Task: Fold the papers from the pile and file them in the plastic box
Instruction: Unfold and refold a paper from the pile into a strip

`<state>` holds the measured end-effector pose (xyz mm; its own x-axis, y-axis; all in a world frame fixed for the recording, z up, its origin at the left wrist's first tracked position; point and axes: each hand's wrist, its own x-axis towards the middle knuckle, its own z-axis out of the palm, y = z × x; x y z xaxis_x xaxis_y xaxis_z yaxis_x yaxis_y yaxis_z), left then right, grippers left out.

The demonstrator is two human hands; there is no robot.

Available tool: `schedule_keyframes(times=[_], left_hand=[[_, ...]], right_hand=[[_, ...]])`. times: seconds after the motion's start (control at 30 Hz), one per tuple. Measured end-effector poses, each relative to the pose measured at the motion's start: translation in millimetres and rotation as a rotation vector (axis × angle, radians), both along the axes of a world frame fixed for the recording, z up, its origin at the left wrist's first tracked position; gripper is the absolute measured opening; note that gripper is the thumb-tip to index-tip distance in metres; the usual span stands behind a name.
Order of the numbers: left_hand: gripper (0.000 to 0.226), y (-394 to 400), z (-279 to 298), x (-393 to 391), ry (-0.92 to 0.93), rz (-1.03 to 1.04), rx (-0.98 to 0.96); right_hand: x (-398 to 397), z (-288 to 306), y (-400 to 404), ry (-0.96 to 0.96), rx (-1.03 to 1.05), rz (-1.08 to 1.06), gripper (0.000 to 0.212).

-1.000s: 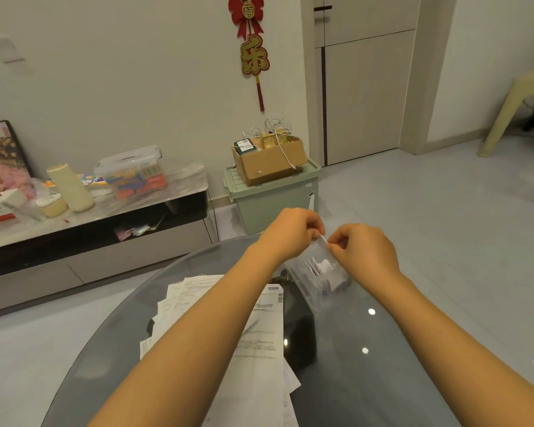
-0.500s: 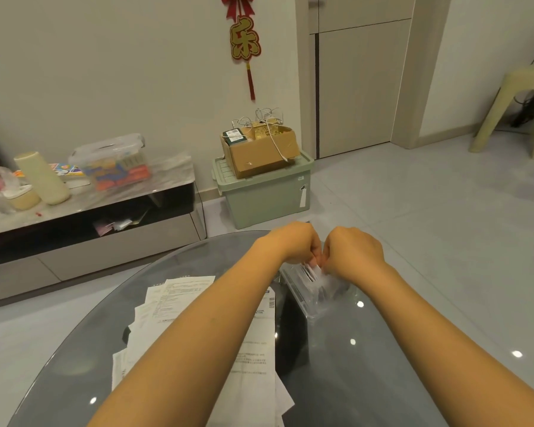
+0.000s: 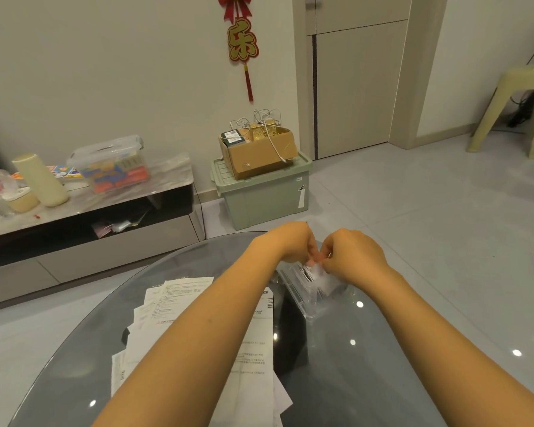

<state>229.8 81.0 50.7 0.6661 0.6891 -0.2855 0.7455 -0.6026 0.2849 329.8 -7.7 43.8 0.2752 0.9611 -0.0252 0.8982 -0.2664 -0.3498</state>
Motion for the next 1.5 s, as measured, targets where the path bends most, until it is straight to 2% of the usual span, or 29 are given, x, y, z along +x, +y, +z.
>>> schedule_keyframes(times=[0.1,0.2,0.4,0.57,0.77,1.0,1.2,1.3,1.43,1.5], left_hand=[[0.023,-10.8,5.0,-8.8,-0.106,0.03,0.048],[0.026,-30.9,11.1,-25.4,-0.23,0.085,0.084],[0.027,-90.1,22.4,-88.6,-0.338,0.245,0.136],[0.027,-141.5,13.0,-136.3,-0.318,0.37,0.166],[0.028,-174.8,-34.5,-184.0,-0.304,0.452,0.191],[0.054,-181.8,-73.6,-204.8,-0.236,0.598,0.223],[0.068,-164.9,-86.0,-211.3,-0.155,0.586,0.21],[0.064,-160.1,-90.7,-209.5,-0.167,0.601,0.209],[0.047,-166.9,-83.9,-199.3,-0.197,0.564,0.345],[0.041,-173.9,-81.7,-193.0,-0.198,0.533,0.338]], right_hand=[[1.8,-2.5,-7.6,0.088,0.073,-0.013,0.013],[0.3,-5.5,-17.5,0.162,0.17,-0.017,0.017],[-30.1,0.5,-47.0,0.292,0.323,0.145,0.017],[-61.4,-8.3,-71.5,0.296,0.275,0.325,0.019],[-91.8,-42.5,-90.8,0.211,0.166,0.51,0.025],[-107.0,-70.5,-93.6,0.209,0.123,0.567,0.036],[-109.5,-80.2,-89.9,0.205,0.144,0.566,0.039],[-109.3,-83.6,-88.7,0.216,0.148,0.559,0.041],[-108.8,-83.4,-88.3,0.237,0.159,0.547,0.048],[-108.3,-84.0,-89.6,0.263,0.169,0.55,0.052]])
